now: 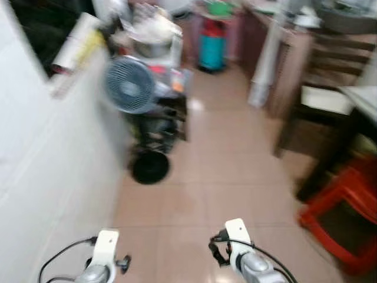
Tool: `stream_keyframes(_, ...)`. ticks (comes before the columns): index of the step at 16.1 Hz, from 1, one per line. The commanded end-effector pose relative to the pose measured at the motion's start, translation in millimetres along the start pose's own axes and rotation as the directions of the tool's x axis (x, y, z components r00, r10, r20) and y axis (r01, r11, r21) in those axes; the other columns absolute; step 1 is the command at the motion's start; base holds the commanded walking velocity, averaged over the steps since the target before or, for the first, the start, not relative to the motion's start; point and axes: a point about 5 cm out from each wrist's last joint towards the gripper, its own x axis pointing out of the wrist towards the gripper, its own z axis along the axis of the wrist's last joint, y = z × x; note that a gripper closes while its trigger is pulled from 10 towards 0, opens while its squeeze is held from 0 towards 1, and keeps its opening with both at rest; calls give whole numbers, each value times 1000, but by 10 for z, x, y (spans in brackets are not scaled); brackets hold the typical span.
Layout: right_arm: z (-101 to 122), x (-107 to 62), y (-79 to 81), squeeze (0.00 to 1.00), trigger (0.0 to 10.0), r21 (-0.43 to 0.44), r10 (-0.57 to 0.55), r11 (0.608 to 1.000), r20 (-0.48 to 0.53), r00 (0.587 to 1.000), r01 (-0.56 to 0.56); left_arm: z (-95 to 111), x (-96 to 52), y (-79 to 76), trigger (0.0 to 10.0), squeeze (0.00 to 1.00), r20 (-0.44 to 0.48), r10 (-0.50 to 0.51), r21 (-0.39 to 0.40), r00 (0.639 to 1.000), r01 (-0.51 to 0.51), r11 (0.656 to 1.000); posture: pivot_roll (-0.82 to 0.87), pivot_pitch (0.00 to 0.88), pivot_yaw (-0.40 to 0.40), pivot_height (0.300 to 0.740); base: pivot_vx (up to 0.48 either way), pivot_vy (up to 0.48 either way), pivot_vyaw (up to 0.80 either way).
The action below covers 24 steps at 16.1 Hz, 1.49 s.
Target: Setting the table
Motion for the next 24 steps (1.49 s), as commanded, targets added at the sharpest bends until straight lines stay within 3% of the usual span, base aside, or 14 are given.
stream_keyframes(1,-50,-18,-49,0,10000,-11,-6,1000,-19,1000,6,-65,-11,5,10000,0,-21,2,-12,1000,-2,1000,22,0,0,740,0,0,800)
stream_keyframes(5,-93,-35,-128,0,10000,32,-77,996,-34,996,78,-48,-25,107,10000,0,4,51,-59,999,-51,997,26,0,-6,740,0,0,0)
stream_keyframes(8,-136,-56,-165,0,10000,49,-80,995,-36,996,82,-10,-3,19,10000,0,7,37,-65,999,-37,997,29,0,-20,740,0,0,0)
stream_keyframes(11,-155,-65,-169,0,10000,21,-56,998,-38,998,57,-9,5,-40,10000,0,8,27,-71,1000,-26,997,36,0,-37,740,0,0,0)
stream_keyframes(12,-160,-70,-195,0,10000,-41,-69,997,-46,997,68,-14,8,-66,10000,0,7,22,-75,1000,-22,997,46,0,-58,740,0,0,0)
stream_keyframes(16,-228,-88,-182,0,10000,-65,-28,998,-73,997,23,-51,7,-119,10000,0,0,23,-108,1000,-23,994,76,0,-85,740,0,0,0)
stream_keyframes(22,-267,-93,-156,0,10000,-25,-40,999,-80,996,38,-42,3,-91,10000,0,6,10,-47,1000,-10,999,55,0,-46,740,0,0,0)
stream_keyframes(24,-292,-98,-139,0,10000,-28,-35,999,-84,996,33,-34,4,-83,10000,0,4,4,-36,1000,-4,999,45,0,-31,740,0,0,800)
